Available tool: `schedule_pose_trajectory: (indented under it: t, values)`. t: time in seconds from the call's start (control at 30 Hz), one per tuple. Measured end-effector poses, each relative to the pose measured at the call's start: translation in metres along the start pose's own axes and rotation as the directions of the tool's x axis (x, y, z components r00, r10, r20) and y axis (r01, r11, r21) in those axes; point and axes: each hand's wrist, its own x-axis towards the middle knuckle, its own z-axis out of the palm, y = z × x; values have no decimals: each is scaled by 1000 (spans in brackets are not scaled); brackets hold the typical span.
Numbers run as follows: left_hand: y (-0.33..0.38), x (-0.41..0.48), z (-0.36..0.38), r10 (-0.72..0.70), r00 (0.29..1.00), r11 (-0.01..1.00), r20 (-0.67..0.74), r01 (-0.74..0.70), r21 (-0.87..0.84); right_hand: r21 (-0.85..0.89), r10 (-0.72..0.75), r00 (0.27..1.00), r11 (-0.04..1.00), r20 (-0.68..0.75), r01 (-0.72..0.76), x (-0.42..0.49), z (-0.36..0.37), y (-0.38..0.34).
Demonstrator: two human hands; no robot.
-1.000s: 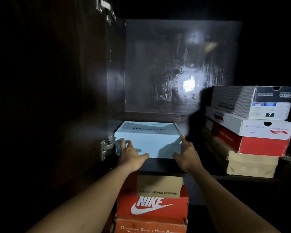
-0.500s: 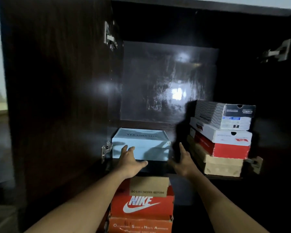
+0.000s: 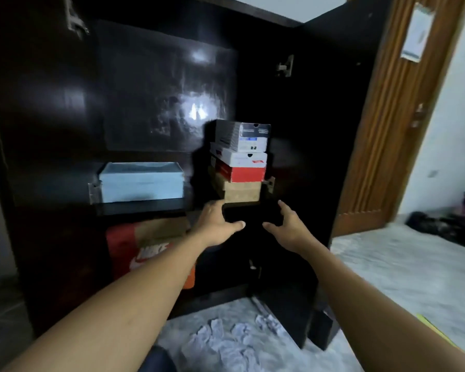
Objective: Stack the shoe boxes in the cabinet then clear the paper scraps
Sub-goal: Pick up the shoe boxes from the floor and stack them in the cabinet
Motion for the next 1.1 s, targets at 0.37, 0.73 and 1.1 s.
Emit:
schedule_pose_trajectory:
  t: [0.37,0.73,1.1]
  values:
    - [116,-47,156,298,865,954,403,-256,-156,-120,321,884,918,-338,-379,-149,-156,126]
    - [191,-97,324,392,629,915,671,-343,-214,32,622,631,723,-464,-690,-273,-205,269]
    - [167,-196,512,242,516,949,822,-304,-89,181,791,503,583,-348,-792,-349,-182,466]
